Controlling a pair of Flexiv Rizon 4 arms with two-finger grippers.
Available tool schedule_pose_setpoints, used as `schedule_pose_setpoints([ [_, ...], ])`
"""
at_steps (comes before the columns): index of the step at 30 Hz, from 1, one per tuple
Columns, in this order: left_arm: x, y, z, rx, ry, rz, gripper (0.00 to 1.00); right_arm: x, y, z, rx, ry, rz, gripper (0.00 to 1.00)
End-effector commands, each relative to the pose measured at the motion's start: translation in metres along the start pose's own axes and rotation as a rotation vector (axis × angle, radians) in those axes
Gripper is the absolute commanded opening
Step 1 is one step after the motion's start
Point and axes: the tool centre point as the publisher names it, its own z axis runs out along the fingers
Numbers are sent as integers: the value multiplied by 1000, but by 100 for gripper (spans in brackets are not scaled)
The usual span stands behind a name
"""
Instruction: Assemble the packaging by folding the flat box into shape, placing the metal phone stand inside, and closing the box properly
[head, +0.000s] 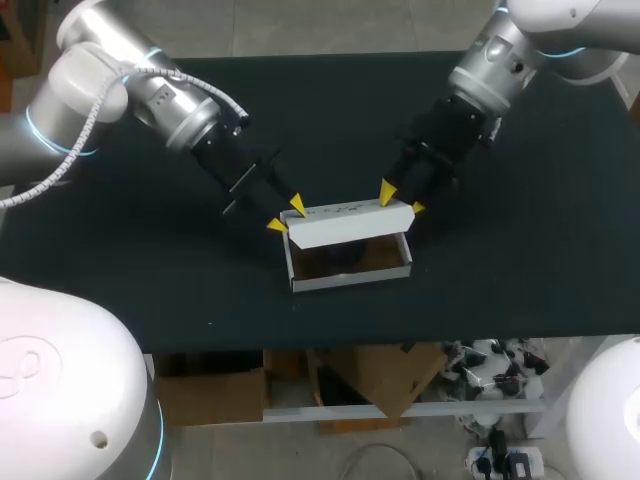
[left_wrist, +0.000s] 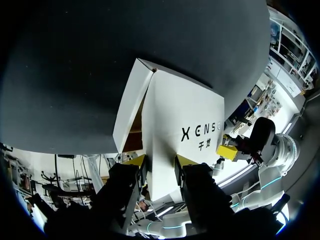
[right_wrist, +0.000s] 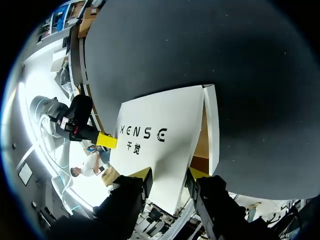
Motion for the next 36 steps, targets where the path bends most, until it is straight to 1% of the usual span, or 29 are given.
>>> schedule_pose_setpoints([
  [1,4,-2,2,-7,-2,-1,35,5,3,5,8,-1,0,47],
  [30,5,-2,4,-5,-11,13,35,5,0,8,-14,-3,9,46],
  [36,1,-6,5,-4,-14,12,36,1,1,11,-14,-6,12,46],
])
